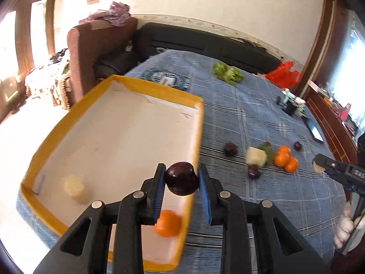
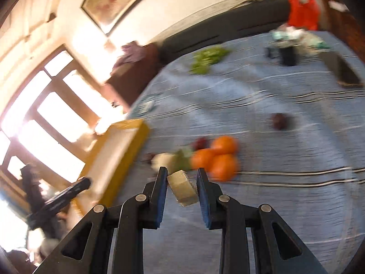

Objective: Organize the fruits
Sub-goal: 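Carry the plum and white cube into the tray and release both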

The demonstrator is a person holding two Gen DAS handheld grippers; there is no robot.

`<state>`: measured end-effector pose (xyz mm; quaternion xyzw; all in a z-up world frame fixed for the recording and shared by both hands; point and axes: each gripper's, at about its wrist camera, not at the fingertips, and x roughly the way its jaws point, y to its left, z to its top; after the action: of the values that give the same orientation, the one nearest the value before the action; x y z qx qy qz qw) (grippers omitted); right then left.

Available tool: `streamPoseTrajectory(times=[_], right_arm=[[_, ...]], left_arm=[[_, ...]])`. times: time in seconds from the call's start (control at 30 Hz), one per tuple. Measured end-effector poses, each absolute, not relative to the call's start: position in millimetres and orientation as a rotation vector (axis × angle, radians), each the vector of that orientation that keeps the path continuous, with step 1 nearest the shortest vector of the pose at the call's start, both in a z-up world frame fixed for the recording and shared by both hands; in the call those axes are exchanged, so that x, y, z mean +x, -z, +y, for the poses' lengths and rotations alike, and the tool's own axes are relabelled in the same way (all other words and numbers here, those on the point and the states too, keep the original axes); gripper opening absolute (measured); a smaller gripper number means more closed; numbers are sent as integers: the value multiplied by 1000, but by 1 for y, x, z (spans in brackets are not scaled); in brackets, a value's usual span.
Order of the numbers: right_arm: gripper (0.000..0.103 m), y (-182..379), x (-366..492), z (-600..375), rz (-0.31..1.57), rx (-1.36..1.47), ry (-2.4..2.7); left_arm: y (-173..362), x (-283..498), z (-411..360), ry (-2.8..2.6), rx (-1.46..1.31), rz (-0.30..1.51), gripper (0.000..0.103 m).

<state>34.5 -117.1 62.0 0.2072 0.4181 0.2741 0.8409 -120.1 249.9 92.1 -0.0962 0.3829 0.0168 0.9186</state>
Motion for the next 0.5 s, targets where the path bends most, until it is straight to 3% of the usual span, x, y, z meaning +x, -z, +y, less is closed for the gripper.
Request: streamPoseTrajectory(times=[0.17, 0.5], right_arm=[[29, -73, 34, -42, 932, 407, -721], [30, -64, 7, 143, 981, 67, -894]], left_arm=[[-88, -112, 294, -126, -194, 805, 27], [-60, -83, 353, -224, -223, 880, 27]])
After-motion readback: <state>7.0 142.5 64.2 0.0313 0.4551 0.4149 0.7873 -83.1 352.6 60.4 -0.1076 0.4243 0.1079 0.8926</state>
